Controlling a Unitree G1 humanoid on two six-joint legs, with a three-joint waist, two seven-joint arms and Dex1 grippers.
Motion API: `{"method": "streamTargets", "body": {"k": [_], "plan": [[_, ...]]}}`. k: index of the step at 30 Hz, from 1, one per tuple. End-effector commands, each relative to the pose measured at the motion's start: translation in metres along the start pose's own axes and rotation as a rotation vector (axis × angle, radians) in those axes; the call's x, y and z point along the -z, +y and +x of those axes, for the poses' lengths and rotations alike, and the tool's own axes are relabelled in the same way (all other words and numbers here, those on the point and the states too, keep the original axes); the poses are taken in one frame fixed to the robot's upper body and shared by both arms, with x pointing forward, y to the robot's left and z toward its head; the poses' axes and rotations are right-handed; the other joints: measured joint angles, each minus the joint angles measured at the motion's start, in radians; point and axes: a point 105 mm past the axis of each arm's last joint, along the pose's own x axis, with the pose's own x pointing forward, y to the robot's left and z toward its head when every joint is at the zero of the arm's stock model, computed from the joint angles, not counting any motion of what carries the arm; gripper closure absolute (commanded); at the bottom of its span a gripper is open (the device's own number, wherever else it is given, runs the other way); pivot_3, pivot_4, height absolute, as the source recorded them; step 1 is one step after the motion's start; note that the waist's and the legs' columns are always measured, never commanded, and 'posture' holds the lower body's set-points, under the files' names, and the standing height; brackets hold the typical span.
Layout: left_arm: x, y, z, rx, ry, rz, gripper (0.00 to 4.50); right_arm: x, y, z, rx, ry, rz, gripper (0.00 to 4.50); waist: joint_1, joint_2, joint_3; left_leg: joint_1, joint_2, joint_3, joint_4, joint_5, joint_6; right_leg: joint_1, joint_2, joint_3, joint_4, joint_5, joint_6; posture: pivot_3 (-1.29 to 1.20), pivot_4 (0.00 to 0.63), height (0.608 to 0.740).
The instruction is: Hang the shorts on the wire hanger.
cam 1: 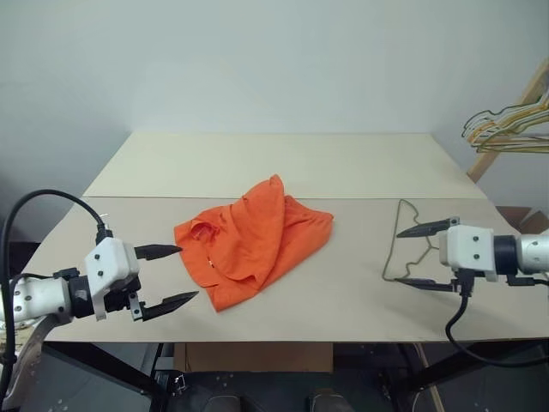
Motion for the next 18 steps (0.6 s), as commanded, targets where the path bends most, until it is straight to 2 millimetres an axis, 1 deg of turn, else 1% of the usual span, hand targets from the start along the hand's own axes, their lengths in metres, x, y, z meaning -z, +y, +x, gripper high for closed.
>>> {"method": "streamTargets", "body": {"k": [1, 3, 6, 11, 15, 18], "plan": [[-0.009, 0.0, -0.001, 0.003, -0.011, 0.023, 0.0, -0.007, -0.009, -0.006, 0.022, 0.002, -0.049, 0.06, 0.0, 0.0, 0.0, 0.0, 0.0, 0.0, 0.0, 0.0, 0.0, 0.0, 0.0, 0.0, 0.0, 0.0, 0.0, 0.06, 0.0, 0.74], [-0.009, 0.002, 0.0, -0.026, -0.01, 0.028, 0.0, -0.007, -0.009, -0.005, 0.021, 0.004, -0.05, 0.06, 0.0, 0.0, 0.0, 0.0, 0.0, 0.0, 0.0, 0.0, 0.0, 0.0, 0.0, 0.0, 0.0, 0.0, 0.0, 0.06, 0.0, 0.74], [-0.009, 0.001, 0.0, -0.017, -0.004, 0.036, 0.0, -0.007, -0.009, -0.005, 0.021, 0.005, -0.051, 0.06, 0.001, 0.0, 0.0, 0.0, 0.0, 0.0, 0.0, 0.0, 0.0, 0.0, 0.0, 0.0, 0.0, 0.0, 0.0, 0.06, 0.0, 0.74], [-0.001, 0.001, -0.002, -0.029, 0.04, 0.028, 0.0, -0.006, -0.009, -0.003, 0.022, 0.011, -0.051, 0.06, 0.001, 0.0, 0.0, 0.0, 0.0, 0.0, 0.0, 0.0, 0.0, 0.0, 0.0, 0.0, 0.0, 0.0, 0.0, 0.06, 0.0, 0.74], [0.018, 0.003, -0.005, -0.043, 0.155, 0.036, 0.0, -0.002, -0.01, 0.0, 0.027, 0.027, -0.016, 0.06, 0.001, 0.0, 0.0, 0.0, 0.0, 0.0, 0.0, 0.0, 0.0, 0.0, 0.0, 0.0, 0.0, 0.0, 0.0, 0.06, 0.0, 0.74], [0.033, 0.004, -0.01, -0.012, 0.233, 0.068, 0.0, 0.001, -0.013, 0.002, 0.05, 0.051, -0.02, 0.06, 0.001, 0.0, 0.0, 0.0, 0.0, 0.0, 0.0, 0.0, 0.0, 0.0, 0.0, 0.0, 0.0, 0.0, 0.0, 0.06, 0.0, 0.74]]}}
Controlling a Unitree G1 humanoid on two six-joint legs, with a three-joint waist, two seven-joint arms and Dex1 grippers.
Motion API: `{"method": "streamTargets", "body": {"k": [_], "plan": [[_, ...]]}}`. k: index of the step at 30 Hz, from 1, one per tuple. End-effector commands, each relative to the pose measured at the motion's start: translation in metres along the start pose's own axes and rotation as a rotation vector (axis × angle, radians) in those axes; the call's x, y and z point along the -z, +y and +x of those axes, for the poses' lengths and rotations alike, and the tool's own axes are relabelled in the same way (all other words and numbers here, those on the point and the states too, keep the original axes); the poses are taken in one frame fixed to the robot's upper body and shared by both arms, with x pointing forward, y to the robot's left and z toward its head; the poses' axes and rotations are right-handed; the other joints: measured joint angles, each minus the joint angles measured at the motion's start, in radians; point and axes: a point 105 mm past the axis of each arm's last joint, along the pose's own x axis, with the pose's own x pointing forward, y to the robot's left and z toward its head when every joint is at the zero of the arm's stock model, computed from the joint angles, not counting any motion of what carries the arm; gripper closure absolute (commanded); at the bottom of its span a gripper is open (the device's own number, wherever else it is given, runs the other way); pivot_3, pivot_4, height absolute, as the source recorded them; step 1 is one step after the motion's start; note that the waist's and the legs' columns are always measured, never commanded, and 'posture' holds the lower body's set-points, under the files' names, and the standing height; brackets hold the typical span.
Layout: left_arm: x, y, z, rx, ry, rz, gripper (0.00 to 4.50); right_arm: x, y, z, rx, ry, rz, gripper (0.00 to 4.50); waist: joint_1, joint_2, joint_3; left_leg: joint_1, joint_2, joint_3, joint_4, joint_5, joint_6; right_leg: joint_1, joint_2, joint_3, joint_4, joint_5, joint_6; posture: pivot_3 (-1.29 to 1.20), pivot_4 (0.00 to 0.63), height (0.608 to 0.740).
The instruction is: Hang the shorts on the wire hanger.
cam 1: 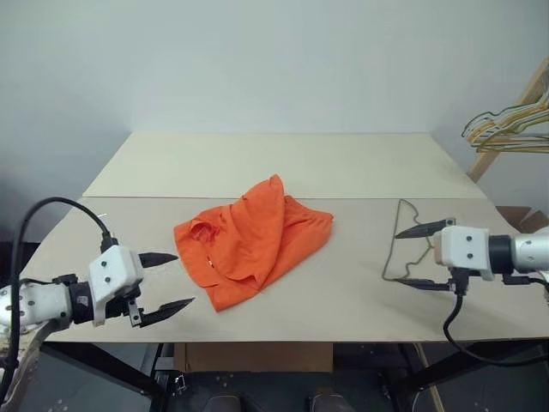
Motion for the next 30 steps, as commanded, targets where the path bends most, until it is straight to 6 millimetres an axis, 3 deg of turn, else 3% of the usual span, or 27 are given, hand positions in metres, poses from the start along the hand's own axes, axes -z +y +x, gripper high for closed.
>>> {"method": "streamTargets", "body": {"k": [1, 7, 13, 22, 27, 30], "plan": [[0.013, 0.003, -0.002, 0.027, 0.075, 0.067, 0.0, -0.002, -0.011, -0.003, 0.059, 0.018, -0.026, 0.06, 0.0, 0.0, 0.0, 0.0, 0.0, 0.0, 0.0, 0.0, 0.0, 0.0, 0.0, 0.0, 0.0, 0.0, 0.0, 0.05, 0.0, 0.74], [0.027, 0.0, 0.007, 0.085, 0.107, 0.076, 0.0, 0.0, -0.004, 0.001, 0.082, 0.024, -0.004, 0.06, 0.003, 0.0, 0.0, -0.001, 0.0, 0.001, 0.0, 0.0, 0.0, -0.001, 0.0, 0.0, 0.0, 0.0, 0.0, 0.03, 0.0, 0.74], [0.022, -0.007, 0.031, 0.155, -0.026, -0.029, 0.0, -0.002, 0.009, 0.008, 0.113, 0.019, 0.028, 0.06, -0.001, 0.0, 0.0, -0.001, 0.0, 0.002, 0.0, 0.0, 0.0, -0.002, 0.0, 0.0, 0.0, 0.0, 0.0, -0.01, 0.0, 0.74], [0.038, -0.009, 0.076, 0.193, 0.009, -0.018, 0.0, -0.006, 0.01, 0.011, 0.167, 0.027, 0.036, 0.06, -0.011, 0.0, 0.0, -0.002, 0.0, 0.002, 0.0, 0.0, 0.0, -0.001, 0.0, 0.001, 0.0, 0.0, 0.0, -0.06, 0.0, 0.74], [0.043, -0.014, 0.088, 0.213, 0.044, -0.002, 0.0, -0.009, 0.011, 0.006, 0.177, 0.042, 0.022, 0.06, -0.022, 0.0, 0.0, -0.003, 0.0, 0.002, 0.0, 0.0, 0.0, -0.002, 0.0, 0.001, 0.0, 0.0, 0.001, -0.09, 0.0, 0.74], [0.044, -0.02, 0.091, 0.248, 0.043, -0.009, 0.63, -0.012, 0.01, 0.004, 0.179, 0.045, 0.013, 0.0, -0.034, -0.001, 0.0, -0.003, 0.0, 0.002, 0.0, 0.0, 0.0, -0.002, 0.0, 0.001, 0.0, 0.0, 0.001, -0.1, 0.0, 0.74]]}}
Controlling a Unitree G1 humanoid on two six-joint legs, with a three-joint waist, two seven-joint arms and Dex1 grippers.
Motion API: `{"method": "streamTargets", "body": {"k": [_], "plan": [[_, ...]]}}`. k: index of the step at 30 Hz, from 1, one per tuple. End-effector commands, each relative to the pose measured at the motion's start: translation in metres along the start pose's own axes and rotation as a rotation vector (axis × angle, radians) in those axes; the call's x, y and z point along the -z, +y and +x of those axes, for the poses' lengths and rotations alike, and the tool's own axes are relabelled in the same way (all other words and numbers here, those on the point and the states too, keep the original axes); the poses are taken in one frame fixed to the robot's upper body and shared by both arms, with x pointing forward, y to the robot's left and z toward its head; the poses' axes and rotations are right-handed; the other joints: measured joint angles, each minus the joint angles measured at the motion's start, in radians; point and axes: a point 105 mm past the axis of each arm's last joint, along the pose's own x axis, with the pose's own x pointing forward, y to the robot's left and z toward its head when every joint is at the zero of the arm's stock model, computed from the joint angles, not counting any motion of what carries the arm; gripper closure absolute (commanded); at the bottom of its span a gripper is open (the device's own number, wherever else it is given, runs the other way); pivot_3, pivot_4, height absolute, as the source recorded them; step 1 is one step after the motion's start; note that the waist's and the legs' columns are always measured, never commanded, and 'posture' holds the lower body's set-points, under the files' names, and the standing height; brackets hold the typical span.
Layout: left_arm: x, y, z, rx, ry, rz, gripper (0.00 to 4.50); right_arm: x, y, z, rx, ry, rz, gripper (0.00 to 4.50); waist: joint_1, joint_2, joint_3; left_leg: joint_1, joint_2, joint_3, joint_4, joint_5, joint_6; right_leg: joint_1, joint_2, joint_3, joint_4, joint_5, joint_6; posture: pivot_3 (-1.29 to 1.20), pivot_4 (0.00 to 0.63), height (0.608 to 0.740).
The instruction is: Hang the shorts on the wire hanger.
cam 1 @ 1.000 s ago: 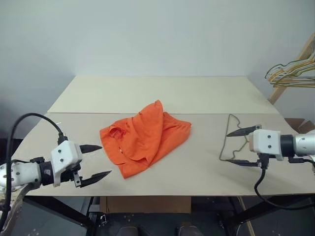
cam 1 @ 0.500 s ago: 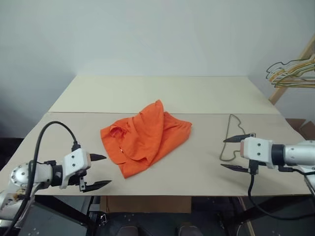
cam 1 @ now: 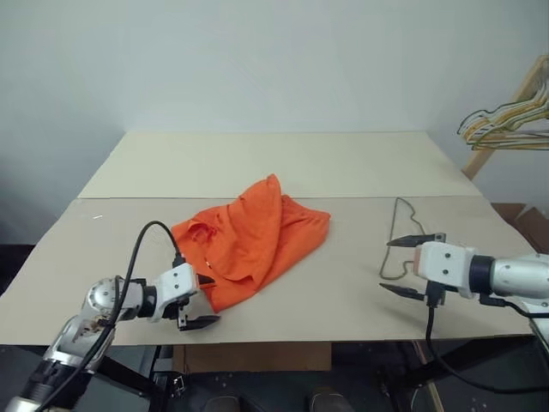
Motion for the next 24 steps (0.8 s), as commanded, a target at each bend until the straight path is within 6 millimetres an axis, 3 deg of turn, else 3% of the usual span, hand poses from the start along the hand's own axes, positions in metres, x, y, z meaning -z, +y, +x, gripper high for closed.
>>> {"method": "streamTargets", "body": {"k": [1, 12, 16, 24], "plan": [[-0.003, 0.001, 0.003, 0.012, 0.008, 0.039, 0.93, -0.011, -0.012, -0.01, 0.052, -0.001, -0.056, 0.0, -0.005, 0.0, 0.0, 0.0, 0.0, 0.0, 0.0, 0.0, 0.0, 0.0, 0.0, 0.0, 0.0, 0.0, 0.0, -0.1, 0.0, 0.74], [0.006, 0.004, 0.005, -0.003, 0.078, 0.101, 4.47, -0.013, -0.014, -0.005, 0.037, 0.005, -0.086, 0.0, -0.009, 0.0, 0.0, 0.001, 0.0, 0.0, 0.0, 0.0, 0.0, 0.001, 0.0, 0.0, 0.0, 0.0, 0.0, -0.09, 0.0, 0.74], [0.001, 0.006, -0.008, -0.025, 0.07, 0.133, 4.47, -0.009, -0.009, 0.013, 0.017, 0.023, -0.137, 0.0, -0.015, 0.0, -0.001, 0.002, 0.001, 0.0, 0.0, 0.0, 0.0, 0.001, 0.001, 0.0, 0.0, 0.0, 0.0, -0.08, 0.0, 0.74], [-0.013, -0.003, -0.047, -0.061, 0.021, 0.15, 4.47, -0.004, -0.026, 0.088, 0.16, 0.013, -0.34, 0.0, -0.042, -0.001, -0.001, 0.0, 0.002, 0.0, -0.001, 0.0, 0.0, -0.002, 0.001, 0.0, 0.001, 0.0, -0.001, -0.04, 0.0, 0.74]]}}
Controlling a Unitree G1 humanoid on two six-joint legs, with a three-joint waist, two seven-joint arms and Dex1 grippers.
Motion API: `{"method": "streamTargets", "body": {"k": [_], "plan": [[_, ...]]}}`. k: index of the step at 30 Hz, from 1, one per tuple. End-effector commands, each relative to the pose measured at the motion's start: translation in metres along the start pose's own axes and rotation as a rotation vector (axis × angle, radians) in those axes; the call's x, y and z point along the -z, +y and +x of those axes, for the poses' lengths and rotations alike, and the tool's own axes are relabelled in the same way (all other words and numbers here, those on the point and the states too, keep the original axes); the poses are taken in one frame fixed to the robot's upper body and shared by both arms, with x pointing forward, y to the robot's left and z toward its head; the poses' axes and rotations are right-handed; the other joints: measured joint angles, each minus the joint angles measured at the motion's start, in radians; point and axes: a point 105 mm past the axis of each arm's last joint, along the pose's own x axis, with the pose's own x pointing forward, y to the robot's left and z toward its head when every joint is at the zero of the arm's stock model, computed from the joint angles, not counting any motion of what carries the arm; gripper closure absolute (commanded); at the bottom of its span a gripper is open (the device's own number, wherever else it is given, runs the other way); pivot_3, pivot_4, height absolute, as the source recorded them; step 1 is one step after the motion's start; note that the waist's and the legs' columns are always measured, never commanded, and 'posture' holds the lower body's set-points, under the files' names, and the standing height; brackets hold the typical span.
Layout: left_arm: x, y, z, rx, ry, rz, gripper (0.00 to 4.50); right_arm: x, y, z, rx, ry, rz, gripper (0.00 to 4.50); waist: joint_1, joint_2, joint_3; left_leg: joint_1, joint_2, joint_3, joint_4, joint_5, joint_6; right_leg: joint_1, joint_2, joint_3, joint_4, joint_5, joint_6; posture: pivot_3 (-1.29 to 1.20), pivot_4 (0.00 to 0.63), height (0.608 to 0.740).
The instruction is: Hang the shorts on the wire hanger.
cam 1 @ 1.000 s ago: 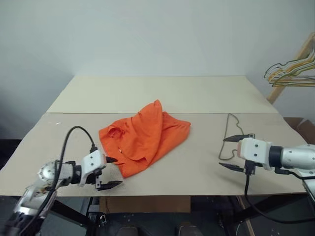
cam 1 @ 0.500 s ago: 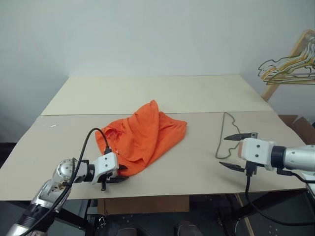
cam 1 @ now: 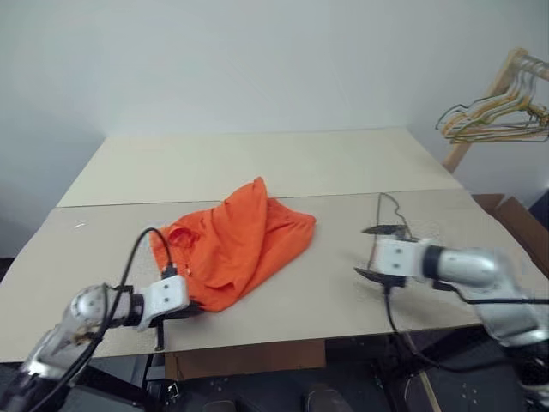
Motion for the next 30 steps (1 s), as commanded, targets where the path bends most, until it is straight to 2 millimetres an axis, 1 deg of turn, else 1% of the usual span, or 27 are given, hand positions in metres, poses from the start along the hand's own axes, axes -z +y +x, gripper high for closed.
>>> {"method": "streamTargets", "body": {"k": [1, 4, 7, 9, 13, 19, 21, 24, 28, 30], "plan": [[-0.015, 0.008, -0.02, -0.057, -0.038, 0.044, 4.47, -0.004, -0.013, 0.024, 0.082, -0.012, -0.156, 0.0, 0.004, 0.0, 0.0, 0.0, 0.0, 0.0, 0.0, 0.0, 0.0, 0.0, -0.001, 0.0, 0.0, 0.0, 0.0, -0.03, 0.0, 0.74], [-0.014, 0.007, -0.032, -0.08, -0.021, 0.046, 4.47, -0.002, -0.014, 0.045, 0.103, -0.018, -0.246, 0.0, 0.012, 0.0, 0.0, 0.0, -0.001, 0.0, 0.0, 0.0, 0.0, 0.0, -0.002, 0.0, 0.0, 0.0, 0.0, -0.01, 0.0, 0.74], [-0.012, 0.006, -0.04, -0.103, -0.013, 0.041, 4.47, -0.002, -0.013, 0.059, 0.108, -0.039, -0.308, 0.0, 0.018, 0.0, 0.0, 0.0, -0.001, 0.0, 0.0, 0.0, 0.0, 0.0, -0.001, 0.0, 0.0, 0.0, 0.0, 0.02, 0.0, 0.74], [-0.014, 0.005, -0.043, -0.117, -0.025, 0.033, 4.47, -0.004, -0.012, 0.065, 0.105, -0.065, -0.338, 0.0, 0.022, 0.0, 0.0, 0.0, -0.001, 0.0, 0.0, 0.0, 0.0, 0.0, -0.001, 0.0, 0.0, 0.0, 0.0, 0.03, 0.0, 0.74], [-0.016, 0.003, -0.05, -0.146, -0.035, 0.024, 4.47, -0.014, -0.008, 0.081, 0.096, -0.135, -0.358, 0.0, 0.026, -0.001, 0.0, 0.001, -0.001, 0.0, 0.0, 0.0, 0.0, 0.001, -0.001, 0.0, 0.0, 0.0, 0.0, 0.06, 0.0, 0.74], [-0.018, 0.0, -0.054, -0.163, -0.04, 0.02, 4.47, -0.028, -0.011, 0.099, 0.095, -0.199, -0.372, 0.0, 0.03, -0.001, 0.0, 0.002, -0.001, 0.0, 0.0, 0.0, 0.0, 0.001, -0.001, 0.0, 0.001, 0.001, -0.001, 0.09, 0.0, 0.74], [-0.018, 0.0, -0.055, -0.168, -0.038, 0.016, 4.47, -0.029, -0.01, 0.103, 0.073, -0.206, -0.365, 0.0, 0.033, -0.001, 0.0, 0.002, -0.001, -0.001, 0.0, 0.0, 0.0, 0.001, -0.001, 0.0, 0.001, 0.001, -0.001, 0.1, 0.0, 0.74], [-0.016, -0.001, -0.056, -0.172, -0.027, 0.016, 4.5, -0.026, -0.006, 0.105, 0.032, -0.202, -0.369, 0.62, 0.042, -0.001, 0.0, 0.002, -0.001, -0.001, 0.0, 0.0, 0.0, 0.001, -0.001, 0.0, 0.001, 0.001, -0.001, 0.1, 0.0, 0.74], [-0.012, -0.001, -0.056, -0.18, -0.014, 0.012, 4.5, -0.021, -0.002, 0.103, 0.006, -0.195, -0.362, 2.02, 0.048, -0.001, 0.0, 0.002, -0.001, -0.001, 0.0, 0.0, 0.0, 0.002, -0.001, 0.0, 0.002, 0.001, -0.001, 0.11, 0.0, 0.74], [-0.011, -0.001, -0.055, -0.185, -0.02, 0.007, 4.5, -0.019, -0.001, 0.102, -0.003, -0.189, -0.357, 2.83, 0.048, -0.001, 0.0, 0.003, -0.001, -0.001, 0.0, 0.0, 0.0, 0.002, -0.001, 0.0, 0.002, 0.001, -0.001, 0.1, 0.0, 0.74]]}}
